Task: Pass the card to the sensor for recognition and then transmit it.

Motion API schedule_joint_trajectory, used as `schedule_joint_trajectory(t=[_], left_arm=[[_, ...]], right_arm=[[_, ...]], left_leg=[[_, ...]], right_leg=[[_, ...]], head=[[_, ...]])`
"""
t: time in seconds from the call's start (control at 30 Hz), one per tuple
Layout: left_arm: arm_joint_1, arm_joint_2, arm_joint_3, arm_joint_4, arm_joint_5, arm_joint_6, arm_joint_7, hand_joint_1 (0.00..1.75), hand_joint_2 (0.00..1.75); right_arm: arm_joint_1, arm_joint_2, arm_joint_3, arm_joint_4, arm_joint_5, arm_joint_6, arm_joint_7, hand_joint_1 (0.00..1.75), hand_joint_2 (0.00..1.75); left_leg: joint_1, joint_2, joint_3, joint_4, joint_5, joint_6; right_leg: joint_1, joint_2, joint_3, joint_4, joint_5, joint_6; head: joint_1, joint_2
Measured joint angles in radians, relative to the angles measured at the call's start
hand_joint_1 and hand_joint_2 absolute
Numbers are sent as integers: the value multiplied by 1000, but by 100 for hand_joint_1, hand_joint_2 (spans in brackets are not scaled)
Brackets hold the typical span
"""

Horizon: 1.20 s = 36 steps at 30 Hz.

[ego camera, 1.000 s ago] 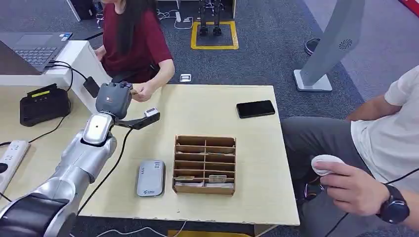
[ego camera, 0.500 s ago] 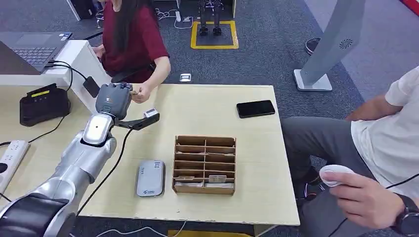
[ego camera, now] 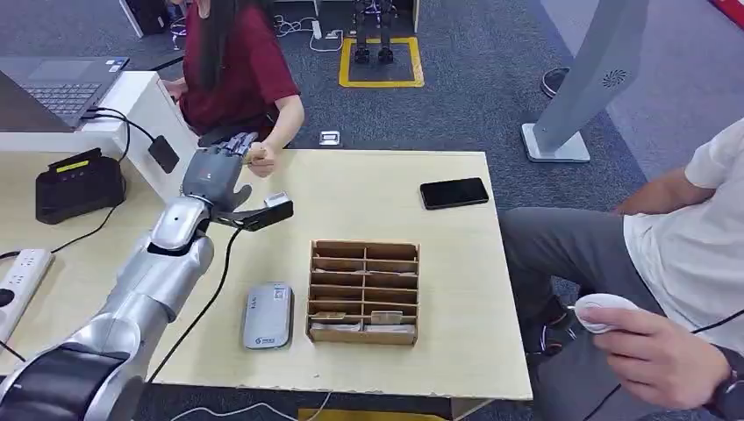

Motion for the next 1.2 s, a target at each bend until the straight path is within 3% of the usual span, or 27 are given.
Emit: schedule_joint_trajectory(t=[0.43, 0.5, 0.63, 0.73, 0.8, 0.93, 1.2], left_arm=[[4, -3, 47, -42, -4, -22, -18, 0, 175], [4, -5, 55, -43, 47, -80, -69, 0, 175], [31, -11, 72, -94, 304, -316, -288, 0, 175], [113, -7, 71, -237, 485, -476, -354, 0, 175], [172, 9, 61, -337, 574, -545, -360, 0, 175], [258, 44, 35, -480, 641, -578, -359, 0, 175], [299, 78, 10, -576, 652, -580, -358, 0, 175]], right_arm=[[5, 0, 0, 0, 2, -5, 2, 0, 0], [6, 0, -1, 0, 1, -8, 4, 0, 0], [10, 0, -11, 1, -8, -19, 11, 0, 0], [13, -1, -27, 3, -23, -18, 25, 0, 0], [16, -2, -33, 5, -27, -18, 32, 0, 0], [21, -6, -47, 6, -38, -19, 38, 0, 0], [22, -7, -55, 7, -37, -20, 39, 0, 0]], left_leg=[[0, 0, 0, 0, 0, 0], [0, 0, 0, 0, 0, 0], [0, 0, 0, 0, 0, 0], [0, 1, -1, 0, 0, 0], [0, 1, 0, 0, -1, 1], [0, 0, -2, 0, -1, 1], [0, 0, -2, 0, 1, 0]], right_leg=[[0, 0, 0, 0, 0, 0], [0, 0, 0, 0, 0, 0], [0, 0, 0, 0, 0, 0], [0, 1, 0, 0, 0, 0], [0, 2, -1, 0, 0, 0], [0, 0, -2, 0, -1, 0], [0, 0, -2, 0, 0, 0]], head=[[0, 0], [0, 0], [0, 0], [0, 0], [0, 0], [0, 0], [0, 0]])
